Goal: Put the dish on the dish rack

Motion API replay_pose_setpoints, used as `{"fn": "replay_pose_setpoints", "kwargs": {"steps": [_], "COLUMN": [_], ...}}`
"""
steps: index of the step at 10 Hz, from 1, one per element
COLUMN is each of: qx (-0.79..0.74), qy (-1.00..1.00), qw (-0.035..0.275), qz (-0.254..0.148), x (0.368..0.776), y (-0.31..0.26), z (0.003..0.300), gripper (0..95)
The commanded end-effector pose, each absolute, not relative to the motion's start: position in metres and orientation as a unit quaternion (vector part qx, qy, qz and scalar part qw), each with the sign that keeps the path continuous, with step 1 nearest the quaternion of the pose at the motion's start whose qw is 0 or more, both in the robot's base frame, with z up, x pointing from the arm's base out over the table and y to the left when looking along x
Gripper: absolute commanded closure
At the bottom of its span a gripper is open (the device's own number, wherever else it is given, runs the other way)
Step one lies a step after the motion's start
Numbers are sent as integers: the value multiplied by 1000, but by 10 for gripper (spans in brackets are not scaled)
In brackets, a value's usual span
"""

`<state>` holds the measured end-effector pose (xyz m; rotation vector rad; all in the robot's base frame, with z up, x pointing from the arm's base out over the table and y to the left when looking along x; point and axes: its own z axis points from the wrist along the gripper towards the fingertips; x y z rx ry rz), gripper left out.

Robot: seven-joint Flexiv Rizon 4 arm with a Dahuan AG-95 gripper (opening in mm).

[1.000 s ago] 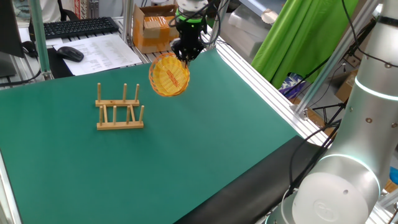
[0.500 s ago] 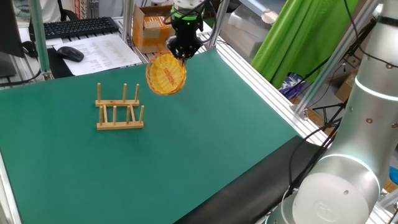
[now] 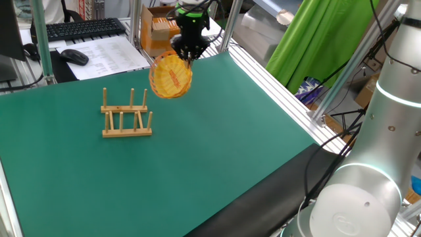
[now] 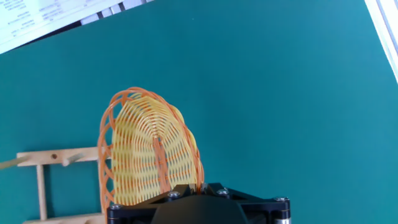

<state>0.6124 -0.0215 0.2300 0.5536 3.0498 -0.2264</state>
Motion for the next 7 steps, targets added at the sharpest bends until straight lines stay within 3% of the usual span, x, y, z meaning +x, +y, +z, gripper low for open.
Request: {"fn": "replay_pose_setpoints", "kwargs": {"steps": [1, 7], "qx": [176, 185], "qy": [981, 978], "qw": [22, 36], "qz": [-83, -86], "x": [611, 599], "y": [-11, 19], "z": [233, 232], "gripper": [950, 950]}}
